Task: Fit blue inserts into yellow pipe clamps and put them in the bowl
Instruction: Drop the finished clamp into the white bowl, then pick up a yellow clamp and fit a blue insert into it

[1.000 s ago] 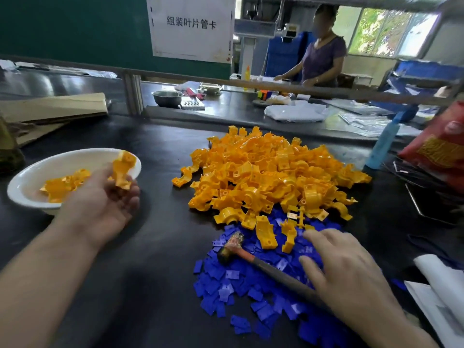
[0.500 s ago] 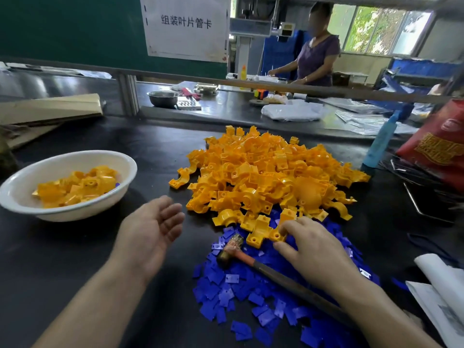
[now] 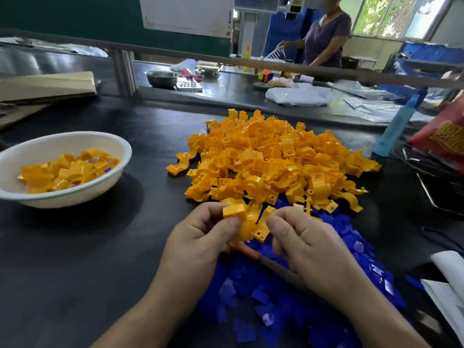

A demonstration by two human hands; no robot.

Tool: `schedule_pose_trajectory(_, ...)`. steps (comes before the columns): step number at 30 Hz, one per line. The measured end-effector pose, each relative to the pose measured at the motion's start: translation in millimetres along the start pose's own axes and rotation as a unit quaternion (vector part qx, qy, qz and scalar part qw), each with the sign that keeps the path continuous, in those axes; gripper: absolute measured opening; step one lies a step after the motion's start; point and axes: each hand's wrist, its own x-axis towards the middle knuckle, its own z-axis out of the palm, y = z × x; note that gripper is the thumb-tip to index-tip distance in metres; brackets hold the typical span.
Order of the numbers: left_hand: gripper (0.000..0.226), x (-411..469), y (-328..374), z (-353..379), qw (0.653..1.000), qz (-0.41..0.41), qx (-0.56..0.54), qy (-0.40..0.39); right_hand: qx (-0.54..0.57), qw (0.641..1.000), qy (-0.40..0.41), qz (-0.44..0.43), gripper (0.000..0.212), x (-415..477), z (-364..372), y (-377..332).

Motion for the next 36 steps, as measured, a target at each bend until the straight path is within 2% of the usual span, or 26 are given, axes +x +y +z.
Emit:
schedule_pose_trajectory(2, 0.034, 2.4, -3.2, -6.4, 0.999, -0.024, -0.028, 0.025, -0.181, 0.981, 0.067, 0.009, 0.044, 2.8, -7.1, 14.1)
schedule_pose_trajectory(4, 0.034, 5.1, -3.6, -10.2, 0.997, -0.037, -0.055, 0.036, -0.330, 0.940, 0.058, 0.058, 0.052, 5.0, -16.7, 27.8)
schedule_pose_trajectory(7, 0.027, 10.8, -3.7, -10.1, 0.989, -0.075, -0.115, 0.056, -0.411, 0.903, -0.039, 0.122, 0.063, 5.1, -22.1, 43.3)
schedule_pose_trajectory(9, 0.020, 13.1, -5.8, -9.6, 0.978, -0.108, -0.164, 0.071, -0.419, 0.897, -0.074, 0.118, 0.058, 5.3, -17.6, 46.8)
schedule_pose_trajectory(11, 0.021, 13.7, -7.7, -9.9, 0.971, -0.130, -0.184, 0.075, -0.390, 0.913, -0.074, 0.097, 0.043, 6.5, -11.1, 46.4)
schedule_pose_trajectory(14, 0.034, 13.1, -8.0, -11.2, 0.971, -0.138, -0.186, 0.061, -0.333, 0.941, -0.032, 0.058, 0.023, 8.7, -5.2, 45.2)
schedule_pose_trajectory(18, 0.039, 13.8, -6.5, -8.6, 0.975, -0.124, -0.183, 0.025, -0.289, 0.957, 0.029, 0.012, 0.020, 6.7, -1.6, 48.0)
schedule_pose_trajectory(24, 0.044, 10.9, -5.8, -2.9, 0.981, -0.114, -0.158, -0.009, -0.143, 0.979, 0.133, -0.064, 0.014, 1.1, 0.9, 39.6)
schedule_pose_trajectory(28, 0.047, 7.0, -6.5, -0.3, 0.986, -0.104, -0.129, -0.015, -0.073, 0.983, 0.148, -0.084, 0.017, -3.9, 8.1, 27.6)
schedule_pose_trajectory(32, 0.050, 2.2, -6.6, 2.1, 0.993, -0.092, -0.064, -0.037, 0.153, 0.982, 0.092, -0.062, 0.032, -11.3, 16.3, 11.4)
schedule_pose_trajectory(33, 0.051, 1.0, -6.5, 3.1, 0.994, -0.088, -0.047, -0.041, 0.180, 0.979, 0.080, -0.057, 0.033, -12.5, 18.4, 8.3)
schedule_pose_trajectory(36, 0.049, -1.2, -7.9, 4.1, 0.996, -0.073, -0.011, -0.048, 0.161, 0.982, 0.061, -0.070, 0.022, -13.0, 21.6, 4.5)
